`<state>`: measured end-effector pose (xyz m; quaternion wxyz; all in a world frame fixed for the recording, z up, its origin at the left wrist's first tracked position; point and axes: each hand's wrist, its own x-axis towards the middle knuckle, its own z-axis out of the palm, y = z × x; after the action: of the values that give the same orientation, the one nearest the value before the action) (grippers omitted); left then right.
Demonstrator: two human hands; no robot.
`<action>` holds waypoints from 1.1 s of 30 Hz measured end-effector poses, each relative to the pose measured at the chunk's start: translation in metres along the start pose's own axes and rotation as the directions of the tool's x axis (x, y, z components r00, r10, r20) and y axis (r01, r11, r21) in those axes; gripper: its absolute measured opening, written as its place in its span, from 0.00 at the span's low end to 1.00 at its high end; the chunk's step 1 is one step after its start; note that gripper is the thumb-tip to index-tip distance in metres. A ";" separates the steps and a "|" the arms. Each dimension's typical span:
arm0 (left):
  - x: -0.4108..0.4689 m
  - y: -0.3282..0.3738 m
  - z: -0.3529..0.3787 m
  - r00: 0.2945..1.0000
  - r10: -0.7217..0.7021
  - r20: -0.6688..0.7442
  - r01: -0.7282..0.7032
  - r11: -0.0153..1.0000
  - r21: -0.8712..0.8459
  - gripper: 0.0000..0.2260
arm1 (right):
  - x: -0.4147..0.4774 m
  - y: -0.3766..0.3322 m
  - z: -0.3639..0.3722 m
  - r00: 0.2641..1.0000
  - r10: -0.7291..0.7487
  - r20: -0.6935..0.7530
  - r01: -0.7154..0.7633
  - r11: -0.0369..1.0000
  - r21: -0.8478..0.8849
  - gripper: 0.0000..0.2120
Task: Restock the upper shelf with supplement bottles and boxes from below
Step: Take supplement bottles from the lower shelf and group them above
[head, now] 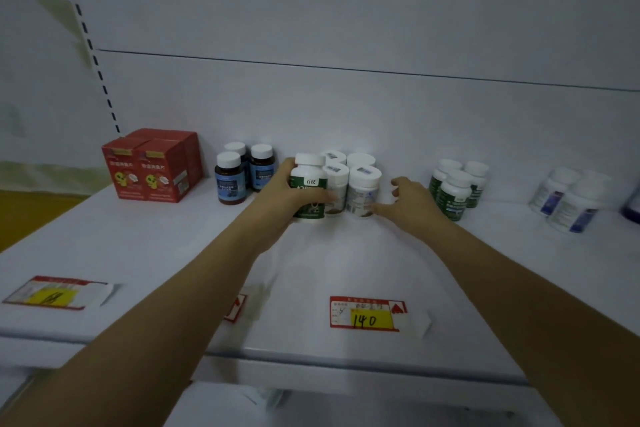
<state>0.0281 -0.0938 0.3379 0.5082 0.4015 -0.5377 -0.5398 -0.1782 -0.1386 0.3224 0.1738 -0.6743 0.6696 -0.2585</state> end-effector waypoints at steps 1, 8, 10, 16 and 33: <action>-0.001 0.000 0.005 1.000 -0.008 0.007 0.008 1.000 0.000 0.22 | -0.007 0.001 -0.006 1.000 -0.018 -0.010 0.018 1.000 -0.013 0.34; 0.006 -0.003 0.072 0.998 -0.034 0.049 0.033 0.999 0.027 0.24 | -0.062 -0.005 -0.054 0.971 -0.133 0.197 0.087 0.970 0.226 0.30; 0.009 -0.006 0.098 0.996 -0.031 0.083 0.029 0.999 0.027 0.20 | -0.074 -0.003 -0.063 0.972 -0.145 0.187 0.085 0.951 0.297 0.23; 0.006 -0.004 0.160 0.971 -0.030 0.237 -0.037 0.961 0.272 0.18 | -0.095 0.034 -0.088 0.999 -0.043 -0.021 0.047 0.977 0.207 0.19; 0.059 -0.039 0.178 0.998 -0.060 -0.030 0.036 0.094 0.995 0.24 | -0.031 0.148 -0.104 0.990 0.100 -0.098 -0.082 0.982 0.169 0.25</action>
<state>-0.1603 -0.1248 0.3240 0.0837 0.6510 -0.7522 -0.0580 -0.3581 -0.1028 0.3164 0.2048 -0.6116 0.6843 -0.3403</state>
